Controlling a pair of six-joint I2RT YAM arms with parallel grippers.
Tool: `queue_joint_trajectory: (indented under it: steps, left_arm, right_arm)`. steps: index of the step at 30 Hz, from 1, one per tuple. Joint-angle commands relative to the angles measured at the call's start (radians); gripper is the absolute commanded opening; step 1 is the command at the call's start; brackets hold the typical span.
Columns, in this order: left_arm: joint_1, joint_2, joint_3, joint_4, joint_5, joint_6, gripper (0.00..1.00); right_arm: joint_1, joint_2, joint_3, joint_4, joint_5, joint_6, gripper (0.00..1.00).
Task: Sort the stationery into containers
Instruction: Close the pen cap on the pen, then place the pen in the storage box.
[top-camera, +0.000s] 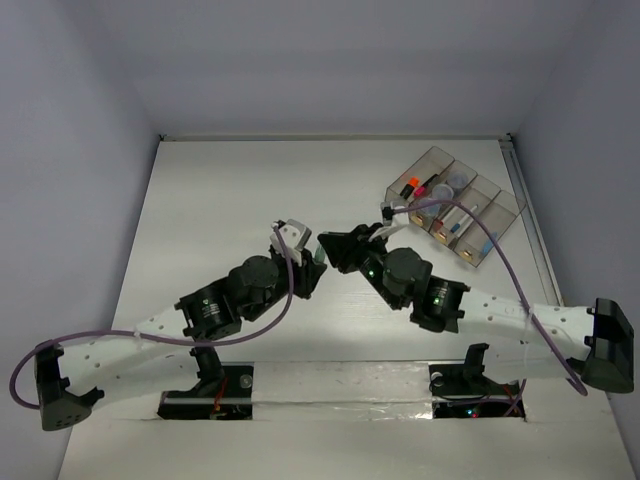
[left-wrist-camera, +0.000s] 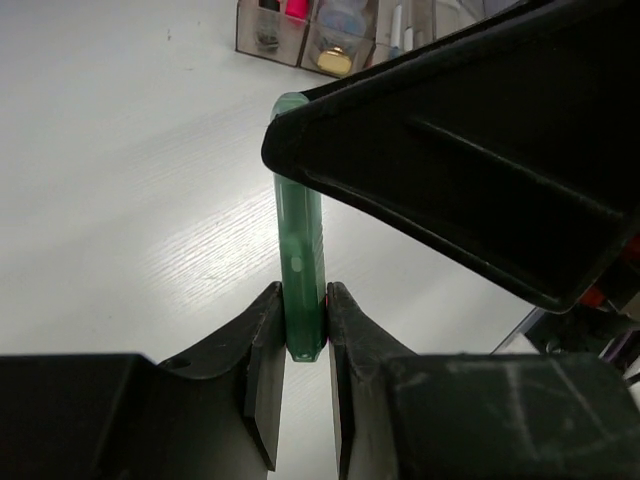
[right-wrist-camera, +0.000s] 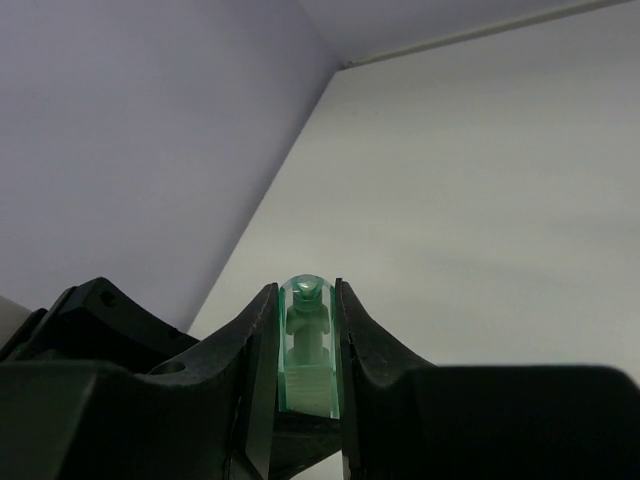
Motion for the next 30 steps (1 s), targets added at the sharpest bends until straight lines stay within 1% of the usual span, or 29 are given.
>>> queue_joint_trajectory:
  steps: [1,2,4,5,8,12,14,15,17,18,19,21,22,23,24,25,26,28,30]
  left_arm:
    - [0.017,-0.007,0.029,0.492,0.015,-0.066,0.02]
    - [0.017,-0.001,0.014,0.494,0.026,-0.082,0.12]
    - [0.017,-0.008,-0.006,0.495,0.024,-0.096,0.23]
    - [0.017,-0.016,-0.017,0.498,0.023,-0.105,0.39]
    - [0.017,-0.039,-0.056,0.495,0.020,-0.113,0.57]
    - [0.017,-0.063,-0.095,0.469,0.044,-0.116,0.67]
    - [0.017,-0.086,-0.110,0.456,0.055,-0.117,0.69]
    - [0.017,-0.099,-0.124,0.446,0.059,-0.117,0.71]
    - [0.017,-0.132,-0.136,0.416,0.058,-0.120,0.74]
    - [0.017,-0.145,-0.148,0.403,0.055,-0.120,0.80]
    - [0.017,-0.167,-0.155,0.371,0.055,-0.119,0.83]
    - [0.017,-0.188,-0.178,0.344,0.043,-0.119,0.90]
    - [0.017,-0.207,-0.190,0.333,0.041,-0.119,0.93]
    - [0.017,-0.217,-0.205,0.333,0.037,-0.119,0.96]
    - [0.017,-0.224,-0.234,0.334,0.030,-0.119,0.99]
    - [0.017,-0.232,-0.247,0.337,0.030,-0.119,0.99]
    - [0.017,-0.243,-0.266,0.339,0.033,-0.117,0.99]
    - [0.017,-0.255,-0.279,0.333,0.036,-0.119,0.99]
    - [0.017,-0.264,-0.294,0.328,0.049,-0.114,0.99]
  right_arm:
    - [0.011,0.044,0.038,-0.307,-0.053,-0.031,0.00]
    - [-0.001,0.035,0.048,-0.310,-0.040,-0.038,0.00]
    - [-0.050,0.019,0.076,-0.311,-0.033,-0.038,0.00]
    - [-0.072,0.012,0.084,-0.310,-0.033,-0.040,0.00]
    - [-0.167,-0.021,0.102,-0.307,-0.058,-0.038,0.00]
    - [-0.273,-0.034,0.118,-0.304,-0.073,-0.044,0.00]
    - [-0.323,-0.031,0.125,-0.311,-0.082,-0.046,0.00]
    - [-0.375,-0.031,0.133,-0.317,-0.085,-0.052,0.00]
    - [-0.416,-0.030,0.144,-0.343,-0.028,-0.084,0.00]
    - [-0.464,-0.028,0.159,-0.401,0.009,-0.119,0.00]
    - [-0.491,-0.033,0.161,-0.425,0.076,-0.135,0.00]
    - [-0.567,-0.048,0.138,-0.468,0.149,-0.167,0.00]
    - [-0.674,-0.054,0.121,-0.475,0.148,-0.169,0.00]
    - [-0.730,-0.063,0.099,-0.473,0.142,-0.164,0.00]
    - [-0.783,-0.088,0.041,-0.439,0.122,-0.156,0.00]
    - [-0.837,-0.099,0.018,-0.424,0.100,-0.152,0.00]
    - [-0.942,-0.111,0.004,-0.416,0.058,-0.135,0.00]
    - [-1.043,-0.107,-0.017,-0.404,0.060,-0.139,0.00]
    - [-1.087,-0.085,-0.008,-0.408,0.089,-0.162,0.00]
